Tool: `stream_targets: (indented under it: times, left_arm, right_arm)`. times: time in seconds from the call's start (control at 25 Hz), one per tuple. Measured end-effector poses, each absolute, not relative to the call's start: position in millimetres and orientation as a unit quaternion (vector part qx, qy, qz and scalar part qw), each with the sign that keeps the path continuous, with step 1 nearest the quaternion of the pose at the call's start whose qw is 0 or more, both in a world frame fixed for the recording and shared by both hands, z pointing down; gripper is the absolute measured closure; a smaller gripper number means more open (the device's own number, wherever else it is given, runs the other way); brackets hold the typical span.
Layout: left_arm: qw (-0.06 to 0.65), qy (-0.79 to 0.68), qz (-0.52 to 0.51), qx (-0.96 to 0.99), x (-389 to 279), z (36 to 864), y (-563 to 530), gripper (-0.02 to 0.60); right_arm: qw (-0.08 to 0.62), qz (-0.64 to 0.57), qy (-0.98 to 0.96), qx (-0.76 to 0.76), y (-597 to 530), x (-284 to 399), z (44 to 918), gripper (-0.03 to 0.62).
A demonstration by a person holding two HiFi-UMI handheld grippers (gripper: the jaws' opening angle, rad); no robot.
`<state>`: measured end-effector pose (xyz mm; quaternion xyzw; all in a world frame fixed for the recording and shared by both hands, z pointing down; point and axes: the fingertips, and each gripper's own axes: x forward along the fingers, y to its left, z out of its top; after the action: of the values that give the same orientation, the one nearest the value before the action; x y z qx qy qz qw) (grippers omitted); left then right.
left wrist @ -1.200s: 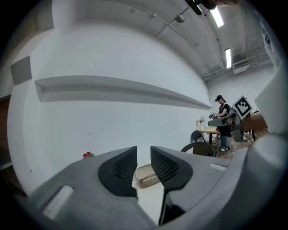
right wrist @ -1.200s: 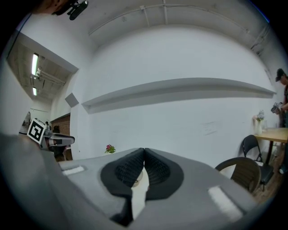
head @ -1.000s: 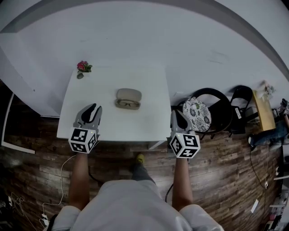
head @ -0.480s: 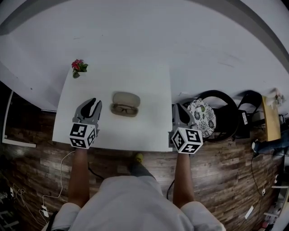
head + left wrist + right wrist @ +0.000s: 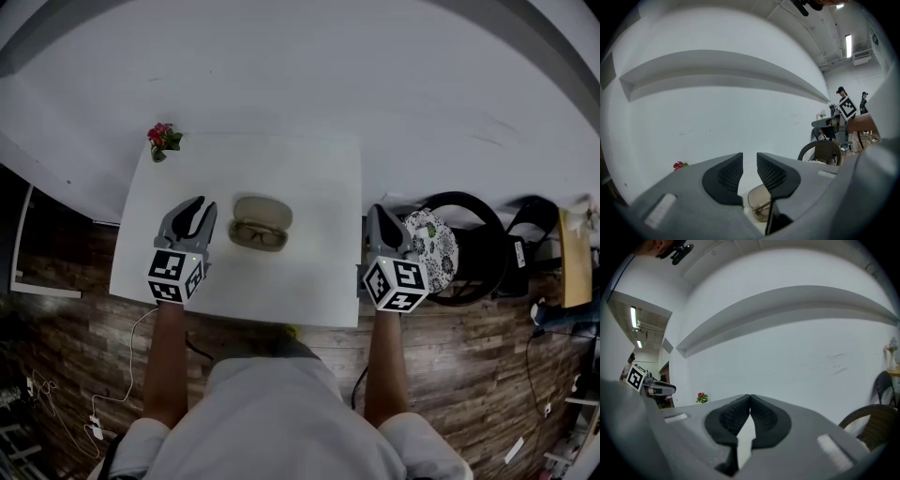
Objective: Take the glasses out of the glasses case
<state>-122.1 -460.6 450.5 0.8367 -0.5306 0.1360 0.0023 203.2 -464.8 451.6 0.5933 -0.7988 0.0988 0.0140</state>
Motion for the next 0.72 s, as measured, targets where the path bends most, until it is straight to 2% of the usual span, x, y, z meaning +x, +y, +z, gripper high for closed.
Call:
stream_targets:
  times: [0.72]
  left_arm:
    - [0.014,-0.466,0.145,0.873,-139.4,465.2,-510.9,0.480]
  right_arm:
    - [0.010,0.104,-0.768,0.632,-492.3,174.5,453.0,0.591]
